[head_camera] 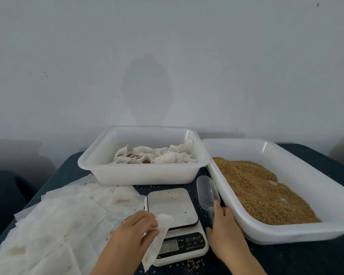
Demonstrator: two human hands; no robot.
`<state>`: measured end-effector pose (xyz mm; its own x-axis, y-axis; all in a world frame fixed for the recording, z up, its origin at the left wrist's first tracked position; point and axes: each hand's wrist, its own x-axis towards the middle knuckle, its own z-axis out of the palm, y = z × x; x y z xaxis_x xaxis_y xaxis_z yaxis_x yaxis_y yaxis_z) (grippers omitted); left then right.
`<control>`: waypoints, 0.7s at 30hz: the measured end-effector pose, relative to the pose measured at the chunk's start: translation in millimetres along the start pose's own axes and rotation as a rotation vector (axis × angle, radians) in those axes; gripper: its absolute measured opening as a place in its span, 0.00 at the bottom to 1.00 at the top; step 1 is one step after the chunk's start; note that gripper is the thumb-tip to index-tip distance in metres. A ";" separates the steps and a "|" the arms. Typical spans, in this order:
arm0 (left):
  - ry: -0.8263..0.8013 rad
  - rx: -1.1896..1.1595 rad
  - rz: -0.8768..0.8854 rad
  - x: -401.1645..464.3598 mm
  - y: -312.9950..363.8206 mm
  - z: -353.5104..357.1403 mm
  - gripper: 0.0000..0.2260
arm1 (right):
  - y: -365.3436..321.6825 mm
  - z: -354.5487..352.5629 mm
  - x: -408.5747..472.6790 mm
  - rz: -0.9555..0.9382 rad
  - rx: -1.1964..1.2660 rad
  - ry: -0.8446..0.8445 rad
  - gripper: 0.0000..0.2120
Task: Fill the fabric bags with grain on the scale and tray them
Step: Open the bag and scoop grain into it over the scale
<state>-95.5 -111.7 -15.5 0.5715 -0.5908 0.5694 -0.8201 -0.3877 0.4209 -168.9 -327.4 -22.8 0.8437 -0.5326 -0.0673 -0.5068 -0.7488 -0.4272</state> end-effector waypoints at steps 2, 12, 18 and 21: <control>0.016 0.012 0.020 0.0 -2.5 1.8 0.17 | -0.6 0.0 -2.9 0.004 0.020 -0.016 0.37; 0.174 0.082 0.043 3.0 -5.7 -4.3 0.10 | -27.6 -48.9 -61.0 -0.214 0.134 0.111 0.30; 0.150 0.056 0.009 1.8 -4.0 -2.7 0.12 | -8.4 -113.4 -29.2 -0.056 -0.023 0.217 0.20; 0.115 0.047 -0.018 3.2 -2.6 -4.9 0.10 | 9.3 -130.4 10.6 0.117 -0.006 0.024 0.09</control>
<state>-91.5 -109.1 -11.3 0.5836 -0.4992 0.6405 -0.8084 -0.4320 0.3999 -187.7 -391.5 90.1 0.7742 -0.6259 -0.0945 -0.6027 -0.6832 -0.4123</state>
